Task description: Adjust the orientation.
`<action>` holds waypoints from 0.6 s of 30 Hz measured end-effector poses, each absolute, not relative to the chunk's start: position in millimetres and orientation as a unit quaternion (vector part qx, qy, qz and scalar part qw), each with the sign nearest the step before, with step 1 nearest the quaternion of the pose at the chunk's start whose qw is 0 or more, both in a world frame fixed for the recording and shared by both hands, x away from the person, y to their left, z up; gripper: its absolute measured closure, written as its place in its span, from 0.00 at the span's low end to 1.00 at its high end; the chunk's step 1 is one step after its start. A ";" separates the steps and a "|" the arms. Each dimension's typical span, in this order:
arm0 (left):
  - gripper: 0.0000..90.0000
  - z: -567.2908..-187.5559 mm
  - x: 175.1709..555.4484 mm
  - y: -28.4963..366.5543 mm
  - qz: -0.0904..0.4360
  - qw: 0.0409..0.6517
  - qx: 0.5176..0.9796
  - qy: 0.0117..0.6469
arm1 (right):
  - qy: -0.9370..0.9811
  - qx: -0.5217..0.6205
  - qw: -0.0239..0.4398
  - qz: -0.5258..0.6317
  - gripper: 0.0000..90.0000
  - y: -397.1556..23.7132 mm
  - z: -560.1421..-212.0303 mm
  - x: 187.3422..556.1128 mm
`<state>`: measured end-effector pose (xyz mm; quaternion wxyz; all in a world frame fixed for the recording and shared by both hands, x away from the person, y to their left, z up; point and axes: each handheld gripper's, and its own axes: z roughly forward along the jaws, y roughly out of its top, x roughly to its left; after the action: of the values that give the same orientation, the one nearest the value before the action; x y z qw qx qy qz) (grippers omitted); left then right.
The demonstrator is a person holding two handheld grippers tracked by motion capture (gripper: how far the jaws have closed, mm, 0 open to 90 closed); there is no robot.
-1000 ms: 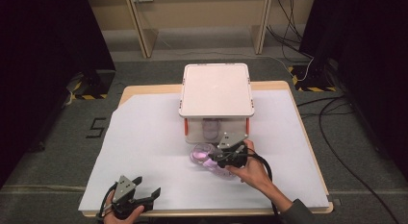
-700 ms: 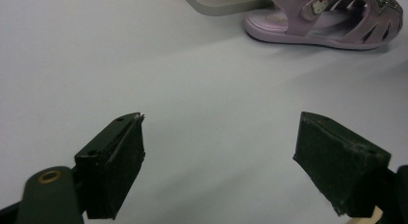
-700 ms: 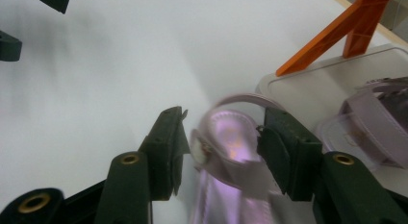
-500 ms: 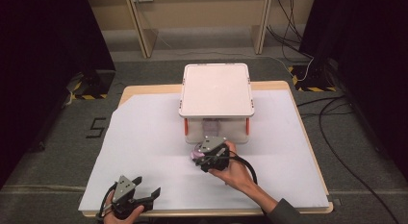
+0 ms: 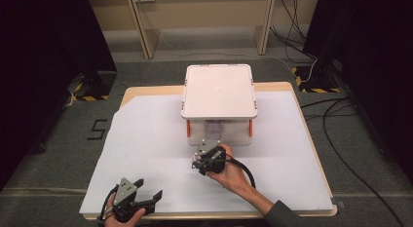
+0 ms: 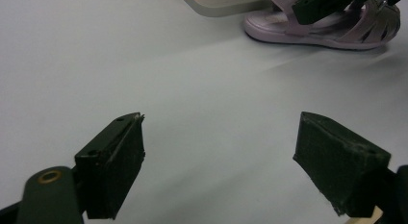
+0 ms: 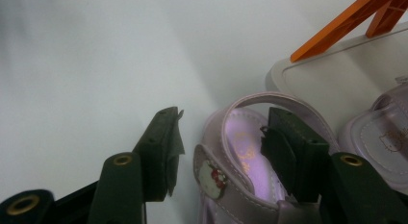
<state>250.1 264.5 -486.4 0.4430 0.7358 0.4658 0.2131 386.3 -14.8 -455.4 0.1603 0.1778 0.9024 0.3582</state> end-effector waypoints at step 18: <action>0.19 -485.4 249.5 264.9 0.214 0.445 0.735 0.465 | 0.922 0.128 0.141 0.338 0.81 -6.6 -460.3 379.9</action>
<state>249.5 264.9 -485.4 0.4449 0.7352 0.4646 0.2140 379.9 -6.6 -460.3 0.1414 0.1277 0.9218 0.3376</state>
